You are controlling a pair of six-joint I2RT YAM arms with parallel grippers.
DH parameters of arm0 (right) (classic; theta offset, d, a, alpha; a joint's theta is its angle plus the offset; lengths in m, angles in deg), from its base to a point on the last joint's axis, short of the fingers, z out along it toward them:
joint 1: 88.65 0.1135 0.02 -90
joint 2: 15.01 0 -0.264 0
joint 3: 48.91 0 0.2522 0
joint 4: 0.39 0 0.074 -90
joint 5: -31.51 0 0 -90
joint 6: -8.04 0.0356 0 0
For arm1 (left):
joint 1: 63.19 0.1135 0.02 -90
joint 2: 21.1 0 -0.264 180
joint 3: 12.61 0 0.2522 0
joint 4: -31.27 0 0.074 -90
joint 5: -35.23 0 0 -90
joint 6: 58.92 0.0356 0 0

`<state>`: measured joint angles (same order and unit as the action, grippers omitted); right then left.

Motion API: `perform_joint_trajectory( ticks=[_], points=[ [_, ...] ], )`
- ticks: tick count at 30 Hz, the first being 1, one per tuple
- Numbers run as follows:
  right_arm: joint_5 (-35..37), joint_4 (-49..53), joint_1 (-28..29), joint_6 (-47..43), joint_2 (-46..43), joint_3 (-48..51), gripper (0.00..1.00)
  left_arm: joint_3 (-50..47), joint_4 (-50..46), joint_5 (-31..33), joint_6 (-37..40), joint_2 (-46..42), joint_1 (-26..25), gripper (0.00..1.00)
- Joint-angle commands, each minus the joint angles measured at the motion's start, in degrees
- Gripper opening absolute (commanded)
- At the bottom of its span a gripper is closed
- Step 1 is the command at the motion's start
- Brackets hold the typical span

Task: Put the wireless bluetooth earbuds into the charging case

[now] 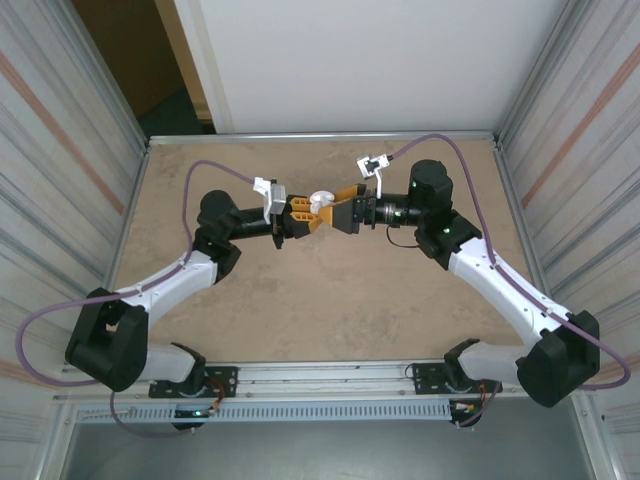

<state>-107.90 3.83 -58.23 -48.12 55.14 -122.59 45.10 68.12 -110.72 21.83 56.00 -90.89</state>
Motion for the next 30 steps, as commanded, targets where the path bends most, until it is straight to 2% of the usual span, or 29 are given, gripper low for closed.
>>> perform_joint_trajectory(
  ticks=[1, 30],
  points=[
    [-1.37, -1.67, 0.52, -1.14, -0.98, -2.24, 0.99, 2.18, -0.35, -0.2, 0.77, -0.73, 0.01, 0.0],
    [-2.57, -3.21, 1.93, -4.46, -3.51, -2.07, 0.99, 2.55, -1.39, 0.75, 1.51, -0.21, -0.17, 0.0]
  ],
)
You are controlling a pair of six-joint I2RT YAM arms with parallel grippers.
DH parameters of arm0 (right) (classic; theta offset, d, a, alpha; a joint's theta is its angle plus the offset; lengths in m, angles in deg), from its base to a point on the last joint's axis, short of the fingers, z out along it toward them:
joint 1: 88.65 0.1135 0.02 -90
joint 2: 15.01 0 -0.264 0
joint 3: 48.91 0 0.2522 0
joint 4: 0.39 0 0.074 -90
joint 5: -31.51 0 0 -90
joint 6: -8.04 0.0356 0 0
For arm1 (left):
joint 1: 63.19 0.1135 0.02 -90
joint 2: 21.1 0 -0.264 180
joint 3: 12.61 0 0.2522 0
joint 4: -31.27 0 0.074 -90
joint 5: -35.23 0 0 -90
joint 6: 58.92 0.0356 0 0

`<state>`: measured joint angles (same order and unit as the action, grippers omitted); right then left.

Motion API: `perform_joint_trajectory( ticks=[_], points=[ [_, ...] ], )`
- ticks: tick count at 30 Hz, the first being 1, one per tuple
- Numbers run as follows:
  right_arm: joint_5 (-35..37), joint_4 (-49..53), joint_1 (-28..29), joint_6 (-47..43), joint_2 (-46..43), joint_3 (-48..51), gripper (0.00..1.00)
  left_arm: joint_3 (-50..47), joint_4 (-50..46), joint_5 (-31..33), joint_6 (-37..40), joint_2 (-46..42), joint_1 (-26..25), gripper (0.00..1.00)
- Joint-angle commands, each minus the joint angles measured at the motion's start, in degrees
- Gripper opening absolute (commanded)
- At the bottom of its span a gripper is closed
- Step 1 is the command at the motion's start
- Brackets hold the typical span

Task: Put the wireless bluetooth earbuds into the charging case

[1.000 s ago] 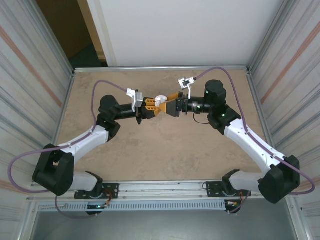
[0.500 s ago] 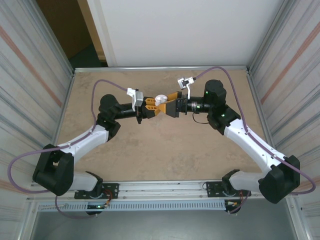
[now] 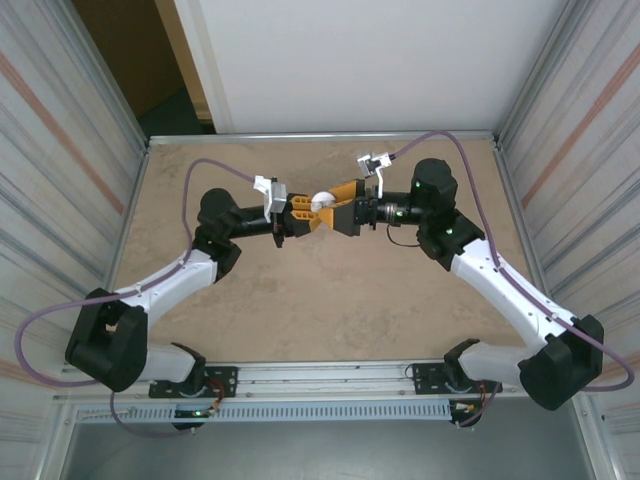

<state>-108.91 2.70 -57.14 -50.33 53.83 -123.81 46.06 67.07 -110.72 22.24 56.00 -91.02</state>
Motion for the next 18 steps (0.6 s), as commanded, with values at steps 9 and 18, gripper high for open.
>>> perform_joint_trajectory(
  ticks=[9, 18],
  points=[
    [-0.85, -0.95, 0.92, -3.06, -2.63, -0.37, 0.99, 1.59, -0.17, 0.8, 0.9, -0.41, -0.11, 0.0],
    [2.6, 1.2, -1.01, -6.29, -5.66, 2.31, 0.99, 0.62, 2.25, -0.07, -0.48, -2.02, -0.11, 0.0]
  ],
)
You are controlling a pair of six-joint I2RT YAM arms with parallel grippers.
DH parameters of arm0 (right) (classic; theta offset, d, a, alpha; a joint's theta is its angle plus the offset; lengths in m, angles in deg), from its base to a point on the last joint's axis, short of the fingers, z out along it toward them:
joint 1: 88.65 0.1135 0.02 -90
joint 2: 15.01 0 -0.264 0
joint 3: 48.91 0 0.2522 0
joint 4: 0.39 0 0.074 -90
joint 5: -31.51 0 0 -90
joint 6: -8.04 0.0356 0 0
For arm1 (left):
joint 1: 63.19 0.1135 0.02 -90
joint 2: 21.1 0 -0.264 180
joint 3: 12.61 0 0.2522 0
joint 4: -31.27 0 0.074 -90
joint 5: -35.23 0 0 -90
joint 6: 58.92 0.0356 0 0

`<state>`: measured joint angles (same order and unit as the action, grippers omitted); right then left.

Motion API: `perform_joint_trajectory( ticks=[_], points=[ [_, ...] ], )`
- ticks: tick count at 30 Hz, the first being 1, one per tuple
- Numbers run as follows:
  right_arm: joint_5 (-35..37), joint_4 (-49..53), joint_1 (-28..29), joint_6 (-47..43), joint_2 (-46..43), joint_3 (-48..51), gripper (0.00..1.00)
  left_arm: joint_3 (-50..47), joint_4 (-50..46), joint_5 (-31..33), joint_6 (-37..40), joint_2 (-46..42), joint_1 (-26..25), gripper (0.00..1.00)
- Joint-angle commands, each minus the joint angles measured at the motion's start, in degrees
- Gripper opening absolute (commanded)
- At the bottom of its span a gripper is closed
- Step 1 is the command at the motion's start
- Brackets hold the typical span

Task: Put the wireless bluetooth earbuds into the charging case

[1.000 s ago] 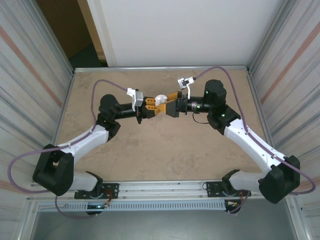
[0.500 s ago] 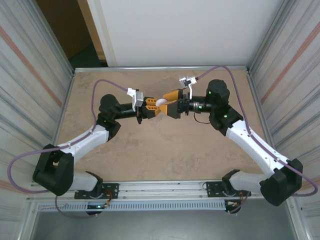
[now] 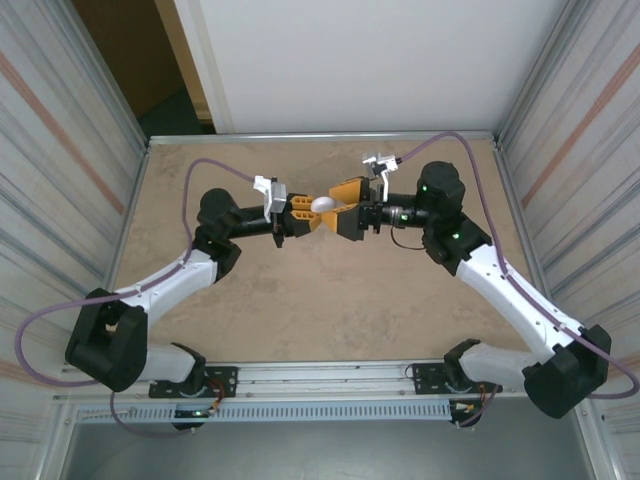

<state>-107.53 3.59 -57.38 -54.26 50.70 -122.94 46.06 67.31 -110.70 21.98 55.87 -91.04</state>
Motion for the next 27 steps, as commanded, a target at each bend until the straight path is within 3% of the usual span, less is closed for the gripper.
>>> perform_joint_trajectory(
  ticks=[1, 12, 27],
  points=[
    [1.36, 0.05, -1.3, -2.3, -3.02, 1.96, 0.99, 0.54, 1.75, 0.09, 0.08, -2.2, -0.04, 0.0],
    [6.5, -2.87, -6.85, -0.58, -8.76, 10.4, 0.99, 0.37, -0.23, 1.85, 0.58, -3.39, -0.09, 0.0],
    [11.24, -9.53, -8.1, 2.11, -12.1, 20.75, 0.99, 2.32, -7.33, 6.04, 1.04, -5.38, 0.0, 0.0]
  ],
)
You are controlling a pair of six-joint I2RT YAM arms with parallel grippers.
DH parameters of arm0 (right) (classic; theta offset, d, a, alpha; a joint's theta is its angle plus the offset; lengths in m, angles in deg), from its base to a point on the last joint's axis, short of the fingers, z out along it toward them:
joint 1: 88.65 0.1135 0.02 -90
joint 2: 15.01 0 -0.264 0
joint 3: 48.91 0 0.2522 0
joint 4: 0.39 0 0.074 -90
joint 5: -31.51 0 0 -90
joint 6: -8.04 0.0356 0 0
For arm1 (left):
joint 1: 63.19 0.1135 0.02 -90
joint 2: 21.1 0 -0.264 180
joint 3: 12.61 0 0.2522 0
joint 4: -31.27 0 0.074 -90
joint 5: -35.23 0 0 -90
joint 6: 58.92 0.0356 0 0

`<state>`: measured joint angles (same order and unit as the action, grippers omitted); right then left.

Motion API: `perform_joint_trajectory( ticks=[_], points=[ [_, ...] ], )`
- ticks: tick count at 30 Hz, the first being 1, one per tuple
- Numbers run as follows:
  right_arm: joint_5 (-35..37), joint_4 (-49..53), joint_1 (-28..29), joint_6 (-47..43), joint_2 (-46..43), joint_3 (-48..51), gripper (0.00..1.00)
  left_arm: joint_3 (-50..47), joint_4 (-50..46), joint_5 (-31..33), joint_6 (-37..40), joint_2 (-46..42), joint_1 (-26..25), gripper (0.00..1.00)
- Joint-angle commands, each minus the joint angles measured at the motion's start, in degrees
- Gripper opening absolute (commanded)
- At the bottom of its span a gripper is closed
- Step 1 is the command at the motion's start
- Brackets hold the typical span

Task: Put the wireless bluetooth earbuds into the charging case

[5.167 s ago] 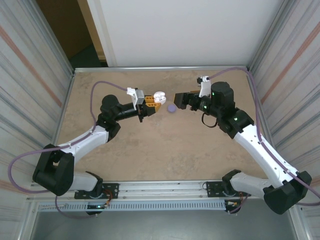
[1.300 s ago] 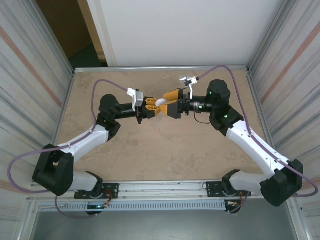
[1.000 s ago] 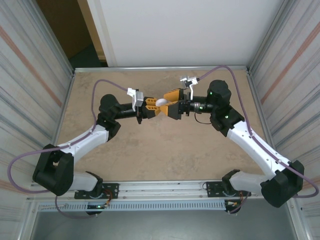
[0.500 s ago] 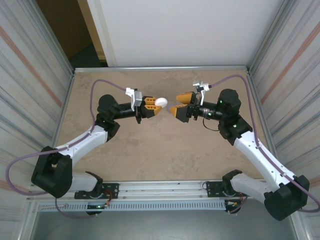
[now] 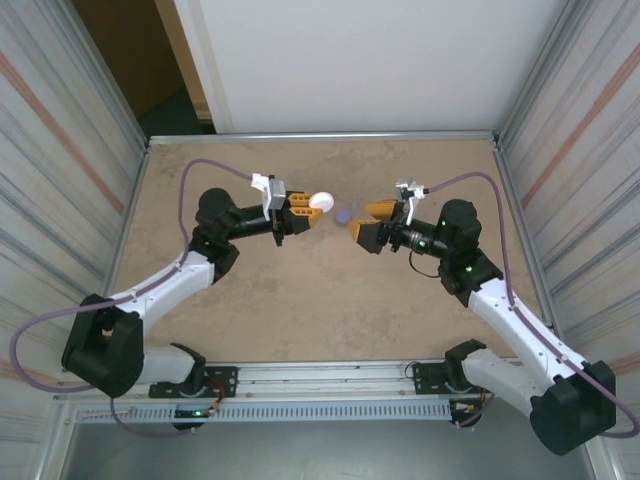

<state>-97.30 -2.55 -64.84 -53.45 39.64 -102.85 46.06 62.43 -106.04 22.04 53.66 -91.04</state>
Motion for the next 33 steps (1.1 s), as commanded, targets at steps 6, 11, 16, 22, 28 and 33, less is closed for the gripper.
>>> perform_joint_trajectory(
  ticks=[6, 11, 16, 22, 28, 33],
  points=[
    [1.2, -5.99, -1.17, 1.45, -1.39, 4.06, 0.99, 4.4, -11.21, 1.43, 3.76, -5.86, -0.03, 0.0],
    [1.69, -8.2, -1.4, 2.26, -1.57, 6.28, 0.99, 4.02, -15.74, 2.94, 3.1, -6.92, 0.0, 0.0],
    [2.78, -8.87, -1.48, 2.82, -1.44, 7.66, 0.99, 2.45, -21.22, 5.8, 1.25, -7.49, 0.03, 0.0],
    [1.99, -10.51, -1.51, 2.87, -0.75, 8.69, 0.99, -0.68, -28.83, 10.12, -0.67, -8.32, 0.0, 0.0],
    [2.12, -10.63, -1.54, 2.88, 0.28, 8.91, 0.99, -3.31, -34.29, 13.8, -4.0, -7.4, -0.01, 0.0],
    [2.42, -10.38, -1.69, 2.89, 1.03, 9.05, 0.99, -3.7, -35.31, 14.43, -8.11, -3.15, 0.0, 0.0]
  ],
)
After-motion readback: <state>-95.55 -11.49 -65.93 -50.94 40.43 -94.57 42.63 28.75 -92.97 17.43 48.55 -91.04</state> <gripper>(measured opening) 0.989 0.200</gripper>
